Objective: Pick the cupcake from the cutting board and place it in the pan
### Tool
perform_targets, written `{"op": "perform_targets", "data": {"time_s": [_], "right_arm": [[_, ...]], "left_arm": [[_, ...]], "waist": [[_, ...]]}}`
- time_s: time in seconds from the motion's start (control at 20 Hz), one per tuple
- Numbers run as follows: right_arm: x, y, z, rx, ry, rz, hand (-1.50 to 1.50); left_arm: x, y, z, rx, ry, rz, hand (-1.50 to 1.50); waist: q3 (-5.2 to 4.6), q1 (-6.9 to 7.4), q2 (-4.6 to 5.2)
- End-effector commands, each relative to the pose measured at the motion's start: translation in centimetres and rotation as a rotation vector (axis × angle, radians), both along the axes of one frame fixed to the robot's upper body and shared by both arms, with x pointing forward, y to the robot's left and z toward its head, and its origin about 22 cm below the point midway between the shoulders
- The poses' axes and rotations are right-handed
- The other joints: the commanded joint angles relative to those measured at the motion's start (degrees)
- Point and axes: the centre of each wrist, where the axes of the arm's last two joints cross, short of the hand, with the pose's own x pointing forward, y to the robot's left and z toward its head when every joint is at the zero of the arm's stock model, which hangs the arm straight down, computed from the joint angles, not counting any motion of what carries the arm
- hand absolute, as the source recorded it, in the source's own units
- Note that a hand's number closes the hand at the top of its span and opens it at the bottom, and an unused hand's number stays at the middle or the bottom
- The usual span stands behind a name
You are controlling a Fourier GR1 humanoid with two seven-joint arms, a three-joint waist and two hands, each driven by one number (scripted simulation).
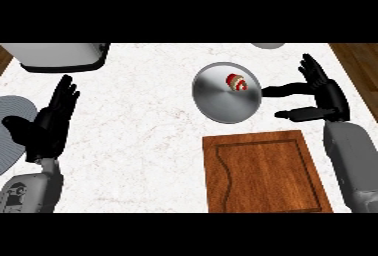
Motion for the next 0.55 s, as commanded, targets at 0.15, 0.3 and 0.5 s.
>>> {"op": "perform_targets", "data": {"time_s": [0.15, 0.3, 0.5], "right_arm": [[-5.4, -3.8, 2.8, -0.007, -0.026, 0.04, -1.5], [-8.7, -2.8, 2.5, -0.008, 0.005, 0.06, -1.5], [-13.2, -3.0, 4.9, -0.078, 0.004, 0.019, -1.5]], "left_arm": [[-1.0, 0.1, -0.3, -0.01, -0.003, -0.009, 0.0], [-0.3, -1.4, -0.7, 0.004, -0.011, -0.01, 0.0], [-0.5, 0.2, 1.6, 0.005, -0.027, -0.031, 0.0]], "waist": [[-0.06, -0.28, 0.01], [-0.04, -0.28, 0.28], [0.04, 1.13, 0.6]]}}
